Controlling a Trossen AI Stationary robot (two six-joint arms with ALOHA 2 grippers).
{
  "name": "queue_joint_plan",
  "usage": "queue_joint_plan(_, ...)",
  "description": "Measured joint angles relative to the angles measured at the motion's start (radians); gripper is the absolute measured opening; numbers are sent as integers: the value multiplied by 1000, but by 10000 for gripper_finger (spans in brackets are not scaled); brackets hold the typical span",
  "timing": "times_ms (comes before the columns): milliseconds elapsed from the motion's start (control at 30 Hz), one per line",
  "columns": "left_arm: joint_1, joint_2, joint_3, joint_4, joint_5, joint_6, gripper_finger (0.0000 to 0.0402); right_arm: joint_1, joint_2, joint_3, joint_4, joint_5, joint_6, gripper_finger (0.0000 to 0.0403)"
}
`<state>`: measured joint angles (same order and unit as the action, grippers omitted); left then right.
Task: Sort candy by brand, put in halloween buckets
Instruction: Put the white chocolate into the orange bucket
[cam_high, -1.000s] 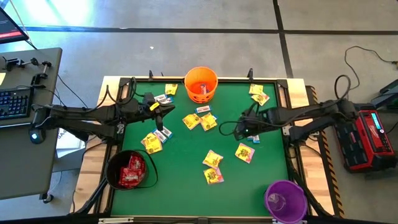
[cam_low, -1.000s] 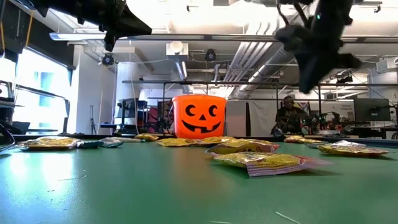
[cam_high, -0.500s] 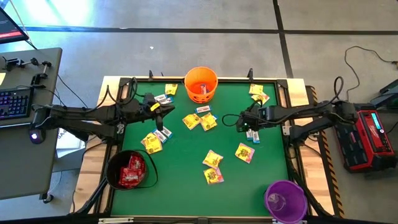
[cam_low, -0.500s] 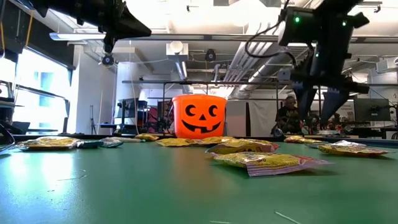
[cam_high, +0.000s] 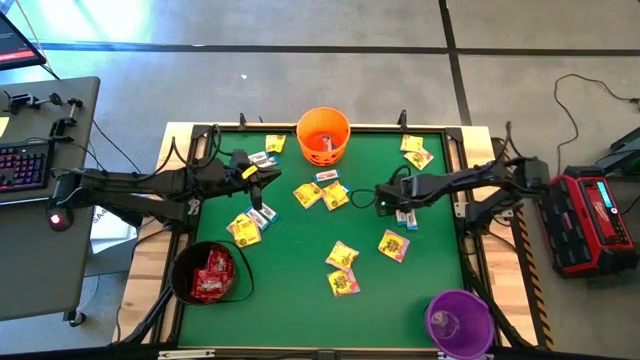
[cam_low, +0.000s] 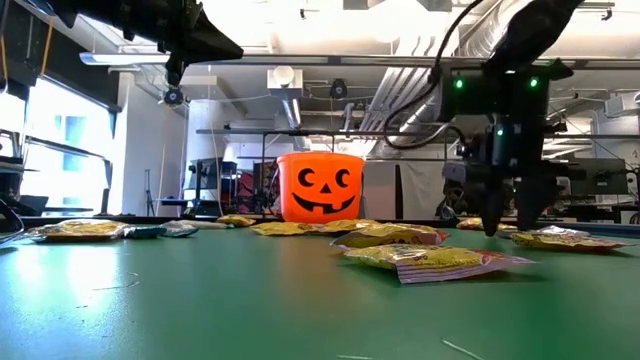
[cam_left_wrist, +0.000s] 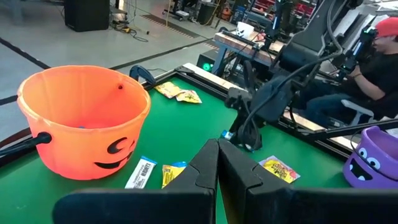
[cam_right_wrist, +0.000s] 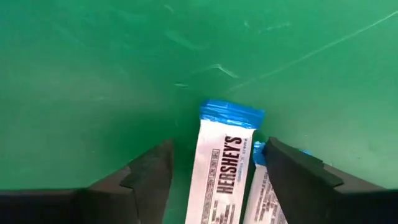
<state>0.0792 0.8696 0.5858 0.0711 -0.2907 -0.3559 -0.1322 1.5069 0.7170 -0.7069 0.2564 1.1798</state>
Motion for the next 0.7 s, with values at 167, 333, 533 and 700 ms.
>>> queue_joint_plan(167, 0, 0, 0, 0, 0, -1, 0, 1, 37, 5, 30, 5, -11, 197)
queue_joint_plan(333, 0, 0, 0, -1, 0, -1, 0, -6, 46, 5, 48, 0, -19, 133)
queue_joint_plan(533, 0, 0, 0, -9, 0, -1, 0, -21, 47, 5, 47, -6, -71, 87)
queue_joint_plan(700, 0, 0, 0, -18, 0, -2, 0, -23, 47, 4, 52, -5, -103, 87)
